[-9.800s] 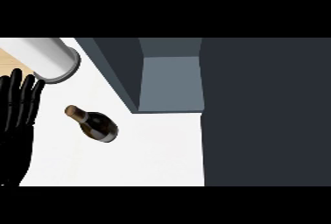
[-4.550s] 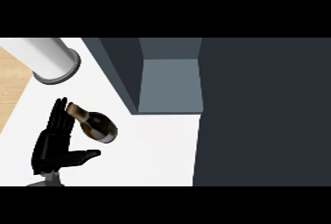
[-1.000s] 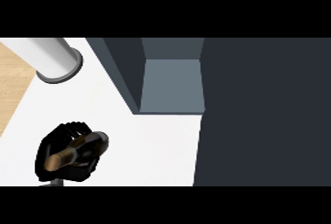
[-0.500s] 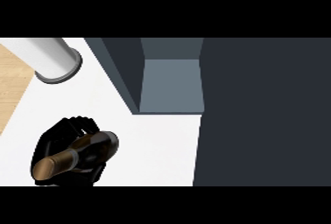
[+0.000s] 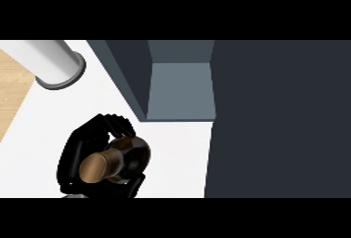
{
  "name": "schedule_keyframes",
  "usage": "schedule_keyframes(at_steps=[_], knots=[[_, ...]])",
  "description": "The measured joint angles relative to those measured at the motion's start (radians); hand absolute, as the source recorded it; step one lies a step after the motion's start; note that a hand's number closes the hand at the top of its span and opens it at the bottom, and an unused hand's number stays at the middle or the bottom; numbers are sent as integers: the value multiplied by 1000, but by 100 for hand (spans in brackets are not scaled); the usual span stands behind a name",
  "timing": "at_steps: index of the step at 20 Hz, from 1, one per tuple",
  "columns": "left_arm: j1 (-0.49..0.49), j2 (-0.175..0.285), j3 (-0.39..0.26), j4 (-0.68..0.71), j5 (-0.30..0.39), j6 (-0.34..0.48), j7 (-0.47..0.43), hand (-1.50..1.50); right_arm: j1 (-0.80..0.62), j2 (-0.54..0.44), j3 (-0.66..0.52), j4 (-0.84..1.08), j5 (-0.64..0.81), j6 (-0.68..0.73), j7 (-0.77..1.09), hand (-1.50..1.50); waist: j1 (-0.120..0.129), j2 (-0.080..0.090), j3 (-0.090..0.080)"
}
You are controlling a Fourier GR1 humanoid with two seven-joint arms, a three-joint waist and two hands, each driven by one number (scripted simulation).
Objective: Pick up the wine, place it into the cabinet and close the cabinet
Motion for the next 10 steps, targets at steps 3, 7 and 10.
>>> schedule_keyframes(at_steps=[3,7,10], knots=[[-70,-6,-63,-23,-3,92,68,150,6,5,-1,2,0,3,-5,-150,-2,0,0],[-161,-9,-151,-21,-12,220,129,150,11,4,-10,7,-3,18,-19,-150,-2,1,0],[-247,-10,-214,28,-8,338,137,150,17,8,-17,24,-6,33,-46,-150,-5,1,0]])
